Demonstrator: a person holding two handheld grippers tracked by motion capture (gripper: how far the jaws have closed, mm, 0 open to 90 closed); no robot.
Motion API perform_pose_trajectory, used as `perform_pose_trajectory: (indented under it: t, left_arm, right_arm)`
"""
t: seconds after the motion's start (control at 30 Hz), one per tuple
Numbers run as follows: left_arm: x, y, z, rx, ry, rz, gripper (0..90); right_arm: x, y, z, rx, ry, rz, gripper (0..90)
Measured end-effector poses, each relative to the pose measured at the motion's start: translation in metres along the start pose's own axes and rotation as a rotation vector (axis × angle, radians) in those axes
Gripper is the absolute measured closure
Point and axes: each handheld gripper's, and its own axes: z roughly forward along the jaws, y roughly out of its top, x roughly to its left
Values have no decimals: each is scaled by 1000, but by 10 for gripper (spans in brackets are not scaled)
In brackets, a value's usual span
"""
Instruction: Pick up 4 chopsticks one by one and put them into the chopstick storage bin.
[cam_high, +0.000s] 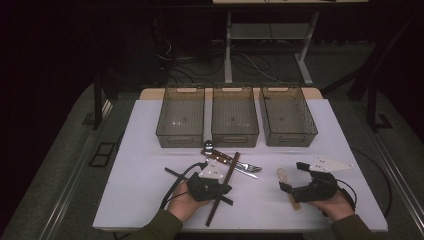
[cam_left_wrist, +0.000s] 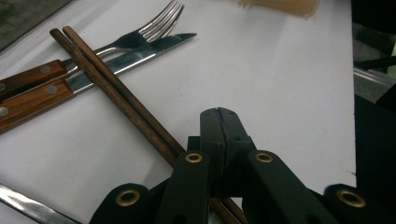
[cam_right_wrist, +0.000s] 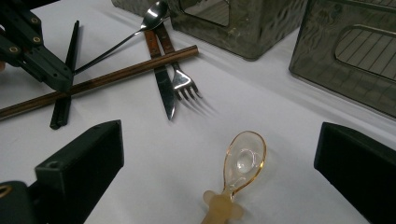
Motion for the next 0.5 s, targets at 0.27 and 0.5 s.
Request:
perform_pose_trajectory:
  t: [0.27, 0.5]
  left_arm:
    - [-2, -2, 4, 32, -1, -13, 897]
    - [-2, -3, 6, 62, 1, -8, 896]
  right_arm:
    - [0, 0, 0, -3, -1, 6, 12]
    - [0, 0, -1, -4, 1, 5, 13]
